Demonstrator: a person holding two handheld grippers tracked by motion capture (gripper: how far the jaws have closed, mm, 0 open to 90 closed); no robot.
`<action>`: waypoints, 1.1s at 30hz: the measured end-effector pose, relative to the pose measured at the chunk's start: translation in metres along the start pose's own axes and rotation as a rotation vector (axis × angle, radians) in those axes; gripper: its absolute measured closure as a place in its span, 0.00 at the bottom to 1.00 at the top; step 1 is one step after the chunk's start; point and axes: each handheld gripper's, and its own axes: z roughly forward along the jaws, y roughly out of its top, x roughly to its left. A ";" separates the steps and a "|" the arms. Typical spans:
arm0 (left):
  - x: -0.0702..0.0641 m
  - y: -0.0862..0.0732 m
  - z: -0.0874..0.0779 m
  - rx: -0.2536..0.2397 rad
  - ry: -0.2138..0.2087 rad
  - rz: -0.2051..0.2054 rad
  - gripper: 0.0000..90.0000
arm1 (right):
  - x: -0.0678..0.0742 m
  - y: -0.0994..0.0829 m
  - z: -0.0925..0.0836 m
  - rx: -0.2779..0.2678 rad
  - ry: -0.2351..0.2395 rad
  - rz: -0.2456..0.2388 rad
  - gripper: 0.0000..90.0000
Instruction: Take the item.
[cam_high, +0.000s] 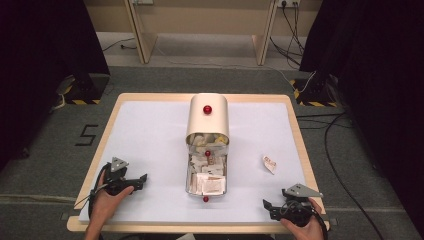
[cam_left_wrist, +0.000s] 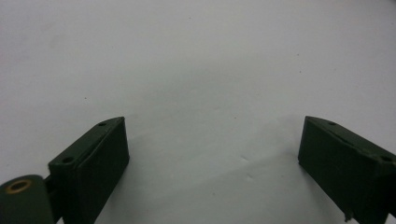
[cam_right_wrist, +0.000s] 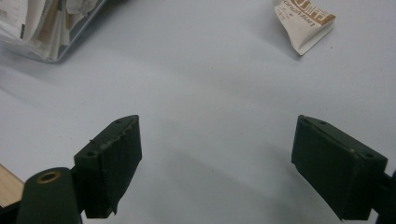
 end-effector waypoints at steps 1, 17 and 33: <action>0.000 0.000 0.000 0.000 0.000 0.000 0.09 | 0.000 0.000 0.000 0.006 -0.003 -0.003 0.19; 0.000 0.000 0.000 0.001 0.000 0.001 0.09 | 0.007 -0.005 0.006 0.058 -0.035 -0.113 0.14; 0.000 0.000 0.000 0.000 0.001 0.000 0.09 | 0.006 -0.005 0.006 0.054 -0.029 -0.111 0.13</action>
